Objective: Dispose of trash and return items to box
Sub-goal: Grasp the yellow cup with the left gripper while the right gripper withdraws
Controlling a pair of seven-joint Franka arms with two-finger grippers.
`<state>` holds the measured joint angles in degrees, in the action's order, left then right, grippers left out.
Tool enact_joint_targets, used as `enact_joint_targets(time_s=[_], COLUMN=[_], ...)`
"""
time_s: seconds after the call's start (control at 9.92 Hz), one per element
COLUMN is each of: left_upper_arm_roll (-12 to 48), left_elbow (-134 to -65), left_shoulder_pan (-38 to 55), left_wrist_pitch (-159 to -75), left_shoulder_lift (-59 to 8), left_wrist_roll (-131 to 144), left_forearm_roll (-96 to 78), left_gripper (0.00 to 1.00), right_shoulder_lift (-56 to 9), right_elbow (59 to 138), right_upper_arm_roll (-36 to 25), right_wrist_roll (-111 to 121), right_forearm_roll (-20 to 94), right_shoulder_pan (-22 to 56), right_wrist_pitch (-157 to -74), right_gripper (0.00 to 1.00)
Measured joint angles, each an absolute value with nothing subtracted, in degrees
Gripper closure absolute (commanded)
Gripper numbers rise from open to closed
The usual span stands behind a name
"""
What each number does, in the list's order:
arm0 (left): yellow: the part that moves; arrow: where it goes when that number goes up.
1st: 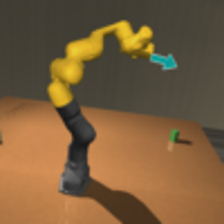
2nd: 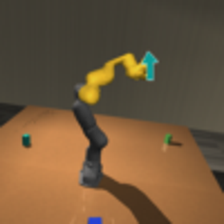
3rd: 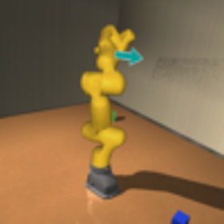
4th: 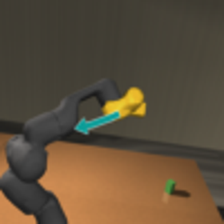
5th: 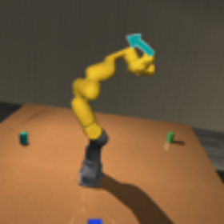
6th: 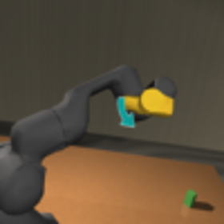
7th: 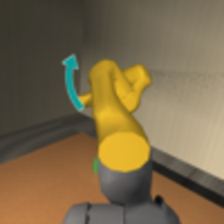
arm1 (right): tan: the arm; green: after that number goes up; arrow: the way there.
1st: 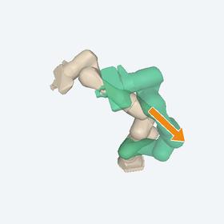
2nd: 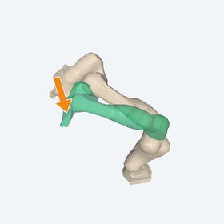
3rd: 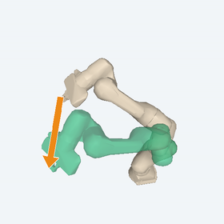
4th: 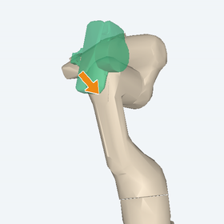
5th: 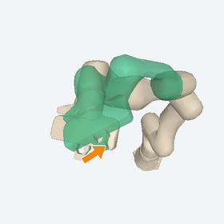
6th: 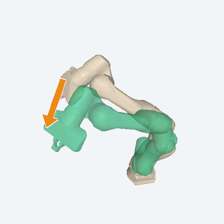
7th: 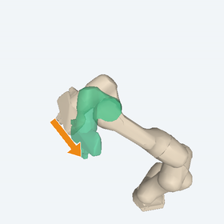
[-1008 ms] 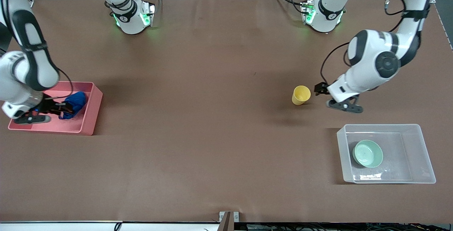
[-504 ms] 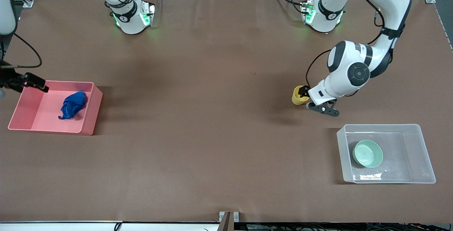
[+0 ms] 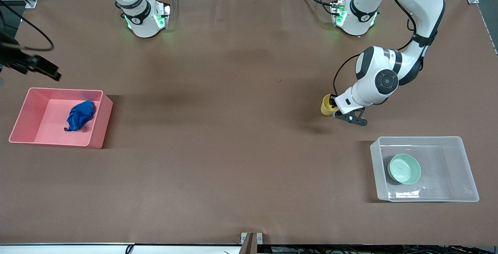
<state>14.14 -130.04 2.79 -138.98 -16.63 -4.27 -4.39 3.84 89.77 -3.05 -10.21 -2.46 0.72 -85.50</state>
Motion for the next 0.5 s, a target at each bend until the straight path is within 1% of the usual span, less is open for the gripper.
enact_joint_targets(time_s=[0.1, 0.3, 0.4, 0.5], left_upper_arm_roll=[14.17, 14.04, 13.68, 12.92], left_elbow=[-129.97, -129.2, -127.79, -124.47], left_shoulder_pan=[2.8, 2.71, 2.63, 2.56], left_wrist_pitch=[-139.02, -139.03, -137.83, -133.79], left_shoulder_lift=[-16.56, -15.3, -13.98, -12.94], left_wrist_roll=[-4.32, -4.74, -4.8, -4.99], left_forearm_roll=[-4.39, -4.35, -4.34, -4.34], left_gripper=[1.0, 1.0, 1.0, 1.0], right_shoulder_lift=[3.75, 2.11, 0.89, 0.05], right_elbow=[86.31, 84.54, 84.52, 84.52], right_upper_arm_roll=[-3.47, -4.02, -4.12, -4.0], right_wrist_roll=[-8.54, -4.88, -3.67, -2.91], right_forearm_roll=[-2.47, -1.86, -1.3, -1.27], right_shoulder_pan=[0.44, -1.65, -2.25, -2.22], right_wrist_pitch=[-83.23, -82.6, -82.75, -82.86], right_gripper=[0.0, 0.0, 0.0, 0.0])
